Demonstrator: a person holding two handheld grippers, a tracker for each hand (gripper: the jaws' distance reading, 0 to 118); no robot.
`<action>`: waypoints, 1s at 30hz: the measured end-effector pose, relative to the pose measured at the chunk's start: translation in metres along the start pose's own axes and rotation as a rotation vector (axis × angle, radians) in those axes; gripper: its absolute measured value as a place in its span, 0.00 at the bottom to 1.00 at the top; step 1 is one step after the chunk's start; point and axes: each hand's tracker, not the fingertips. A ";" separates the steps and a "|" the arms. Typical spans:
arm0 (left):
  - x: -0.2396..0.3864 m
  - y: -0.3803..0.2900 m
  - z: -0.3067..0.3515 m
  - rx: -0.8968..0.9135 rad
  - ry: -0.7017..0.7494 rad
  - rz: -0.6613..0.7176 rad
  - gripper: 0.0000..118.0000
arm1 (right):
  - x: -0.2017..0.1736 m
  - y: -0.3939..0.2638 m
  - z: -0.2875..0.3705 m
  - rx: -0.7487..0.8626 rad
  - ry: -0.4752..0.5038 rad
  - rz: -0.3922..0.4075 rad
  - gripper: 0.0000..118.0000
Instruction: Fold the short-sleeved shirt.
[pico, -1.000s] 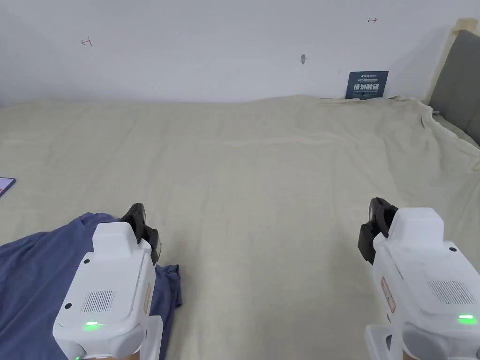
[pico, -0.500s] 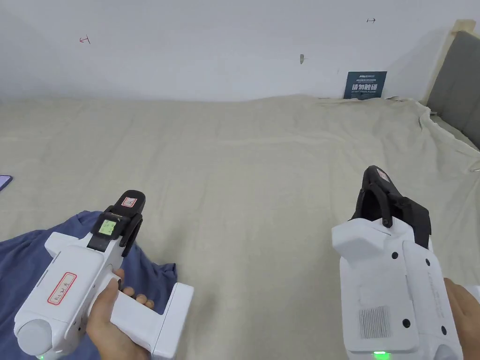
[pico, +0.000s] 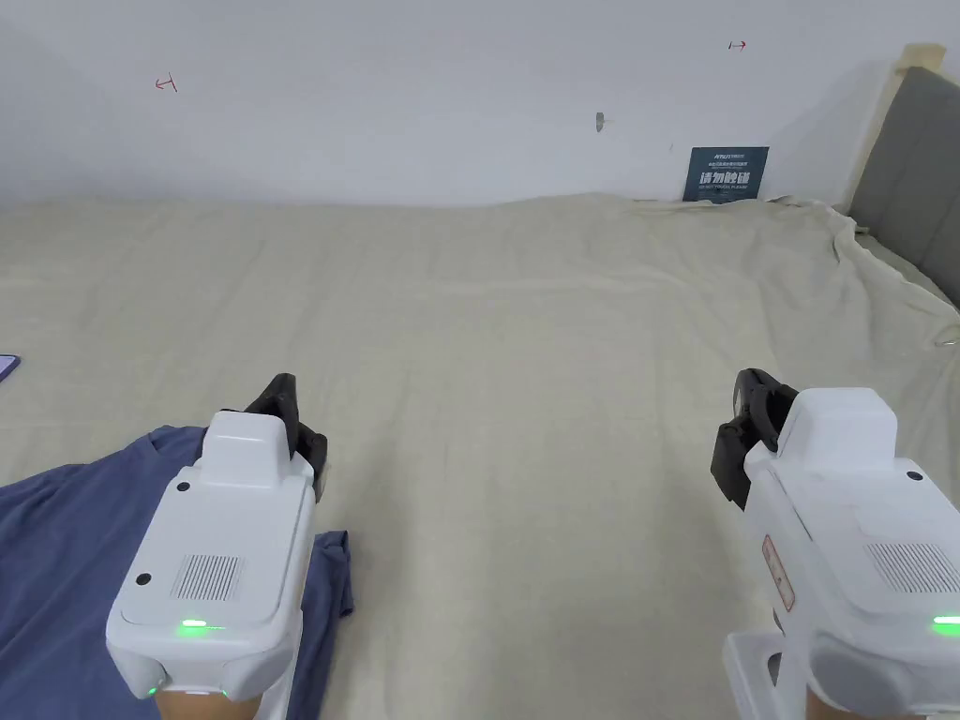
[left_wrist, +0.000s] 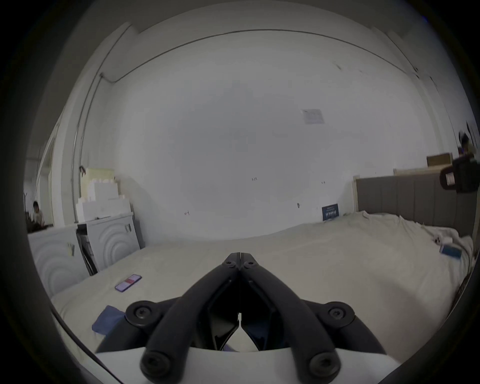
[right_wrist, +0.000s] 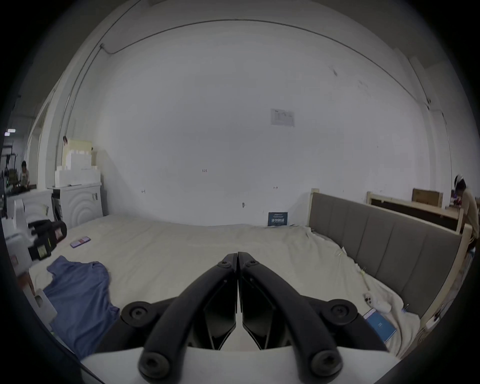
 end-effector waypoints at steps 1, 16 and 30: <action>-0.002 -0.001 0.000 0.001 -0.005 0.003 0.00 | 0.000 -0.001 0.000 -0.002 0.000 -0.003 0.00; -0.005 -0.003 -0.001 -0.014 -0.028 0.046 0.00 | -0.002 -0.006 0.001 -0.015 0.007 -0.006 0.00; -0.009 0.000 -0.002 -0.008 -0.010 0.068 0.00 | -0.001 -0.004 0.003 -0.011 0.003 0.003 0.00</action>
